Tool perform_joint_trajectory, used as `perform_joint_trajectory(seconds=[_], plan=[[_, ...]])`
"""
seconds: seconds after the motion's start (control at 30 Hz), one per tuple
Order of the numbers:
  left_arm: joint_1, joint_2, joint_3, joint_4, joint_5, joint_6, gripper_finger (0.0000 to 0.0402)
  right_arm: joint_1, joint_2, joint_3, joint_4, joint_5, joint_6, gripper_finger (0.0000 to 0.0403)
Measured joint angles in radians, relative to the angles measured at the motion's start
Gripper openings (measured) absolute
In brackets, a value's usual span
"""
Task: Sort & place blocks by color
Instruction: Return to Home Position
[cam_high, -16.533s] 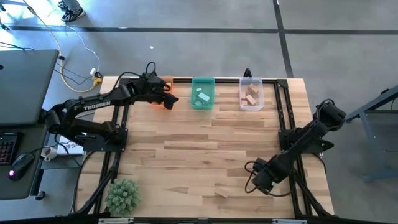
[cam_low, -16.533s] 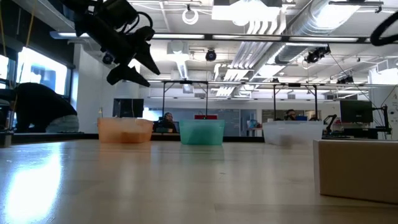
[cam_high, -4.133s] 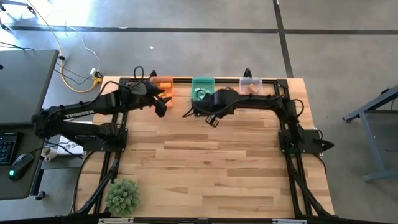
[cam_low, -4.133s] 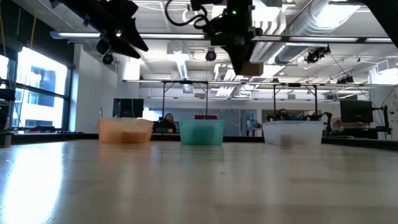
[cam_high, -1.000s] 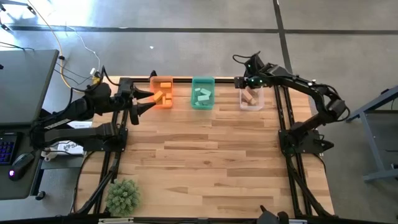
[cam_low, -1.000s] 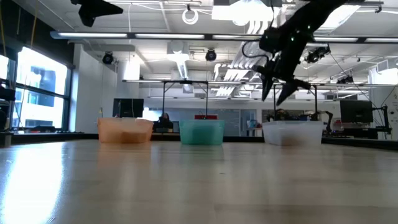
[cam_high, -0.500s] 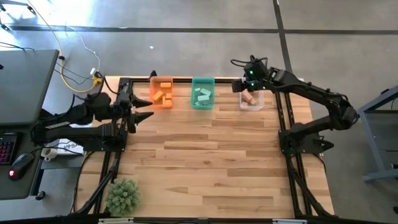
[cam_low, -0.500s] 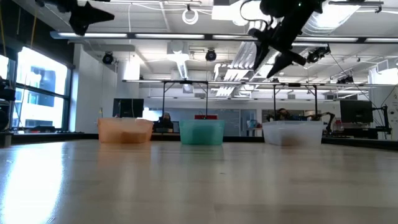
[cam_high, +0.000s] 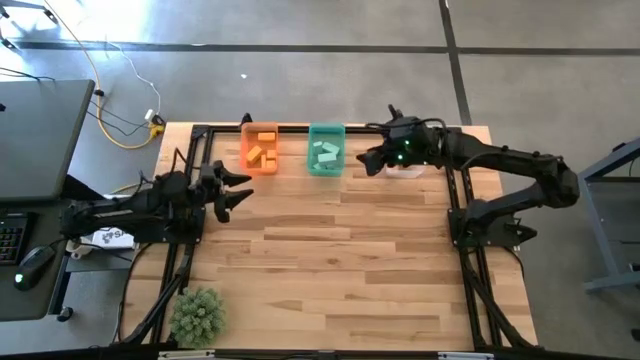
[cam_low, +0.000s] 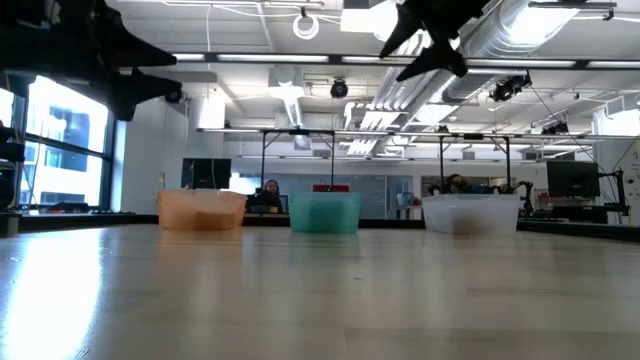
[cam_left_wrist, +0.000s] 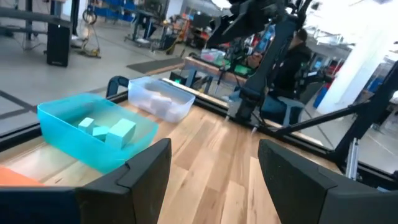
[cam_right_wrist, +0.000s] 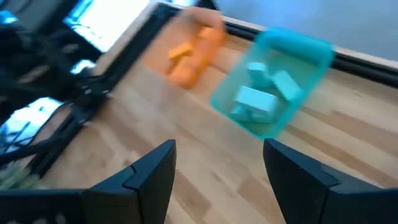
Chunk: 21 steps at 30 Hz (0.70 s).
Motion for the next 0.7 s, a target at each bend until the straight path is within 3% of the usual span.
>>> perform_joint_trajectory(seconds=[0.23, 0.43, 0.7], plan=[[0.000, -0.017, -0.146, 0.166, -0.013, -0.007, 0.0229, 0.073, -0.006, 0.000, 0.083, -0.041, -0.093, 0.0227], [0.002, -0.015, -0.153, 0.134, -0.023, 0.009, 0.0229, 0.134, -0.096, 0.000, 0.101, -0.041, -0.214, 0.0227], [0.002, -0.015, -0.152, 0.134, -0.022, 0.012, 0.0229, 0.212, -0.321, -0.017, 0.009, 0.120, -0.345, 0.0227]])
